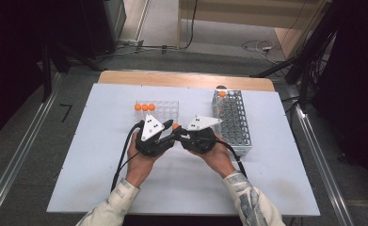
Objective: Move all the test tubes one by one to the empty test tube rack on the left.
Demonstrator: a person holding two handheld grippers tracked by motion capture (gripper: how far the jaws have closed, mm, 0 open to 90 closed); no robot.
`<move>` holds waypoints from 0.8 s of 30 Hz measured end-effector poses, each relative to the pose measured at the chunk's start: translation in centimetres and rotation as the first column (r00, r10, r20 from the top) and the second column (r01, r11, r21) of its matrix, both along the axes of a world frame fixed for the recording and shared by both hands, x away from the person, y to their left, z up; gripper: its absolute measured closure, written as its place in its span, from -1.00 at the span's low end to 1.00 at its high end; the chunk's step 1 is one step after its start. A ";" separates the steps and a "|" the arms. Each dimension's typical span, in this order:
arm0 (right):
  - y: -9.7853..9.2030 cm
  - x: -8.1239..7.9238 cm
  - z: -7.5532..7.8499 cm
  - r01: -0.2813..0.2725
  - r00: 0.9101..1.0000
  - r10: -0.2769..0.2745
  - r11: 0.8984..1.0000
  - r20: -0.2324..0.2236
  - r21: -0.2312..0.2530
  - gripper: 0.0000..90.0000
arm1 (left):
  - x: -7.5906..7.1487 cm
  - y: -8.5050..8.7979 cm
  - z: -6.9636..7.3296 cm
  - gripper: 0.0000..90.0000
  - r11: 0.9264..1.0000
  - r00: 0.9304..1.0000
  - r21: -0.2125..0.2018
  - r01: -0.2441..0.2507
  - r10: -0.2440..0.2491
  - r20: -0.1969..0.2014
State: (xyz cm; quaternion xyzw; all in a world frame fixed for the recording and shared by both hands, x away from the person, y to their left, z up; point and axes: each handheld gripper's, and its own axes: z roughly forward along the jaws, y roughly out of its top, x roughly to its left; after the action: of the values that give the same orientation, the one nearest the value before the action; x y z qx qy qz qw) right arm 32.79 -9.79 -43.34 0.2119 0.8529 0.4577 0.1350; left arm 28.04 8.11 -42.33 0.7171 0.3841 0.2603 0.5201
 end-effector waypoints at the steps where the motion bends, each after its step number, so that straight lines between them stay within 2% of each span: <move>1: 0.0 0.0 0.0 -0.002 1.000 0.002 1.000 -0.001 0.001 0.59 | 0.0 -0.1 0.0 0.40 1.000 1.000 0.001 0.002 -0.002 0.001; 4: 0.0 0.0 0.0 -0.003 1.000 0.003 1.000 -0.004 0.002 0.59 | 0.0 -0.2 -0.1 0.52 1.000 1.000 0.007 0.008 -0.008 0.003; 13: 0.0 0.1 0.0 -0.002 1.000 0.002 1.000 -0.008 0.004 0.57 | 0.2 0.0 -0.1 0.56 1.000 1.000 0.002 0.013 -0.013 0.000; 15: -0.1 0.1 0.1 -0.002 1.000 0.002 1.000 -0.012 0.014 0.40 | 0.3 0.0 -0.1 0.56 1.000 1.000 0.000 0.011 -0.011 0.000; 18: -0.2 0.2 0.3 0.012 0.999 -0.011 0.999 -0.034 0.038 -0.05 | 0.4 0.2 0.0 0.56 1.000 1.000 -0.004 0.008 -0.008 -0.003; 21: -0.5 0.4 0.3 0.043 0.998 -0.041 0.998 -0.046 0.052 -0.29 | 0.7 0.6 0.2 0.56 1.000 1.000 -0.017 0.000 0.000 -0.004; 24: -0.8 0.5 0.5 0.072 0.997 -0.071 0.996 -0.035 0.050 -0.47 | 1.0 0.9 0.6 0.56 1.000 1.000 -0.024 -0.011 0.011 0.000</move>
State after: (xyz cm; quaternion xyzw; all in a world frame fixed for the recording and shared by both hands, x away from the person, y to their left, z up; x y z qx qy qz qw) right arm 33.29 -10.63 -42.86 0.2533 0.8349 0.4706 0.1315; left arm 28.99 9.04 -41.74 0.7087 0.3912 0.2583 0.5272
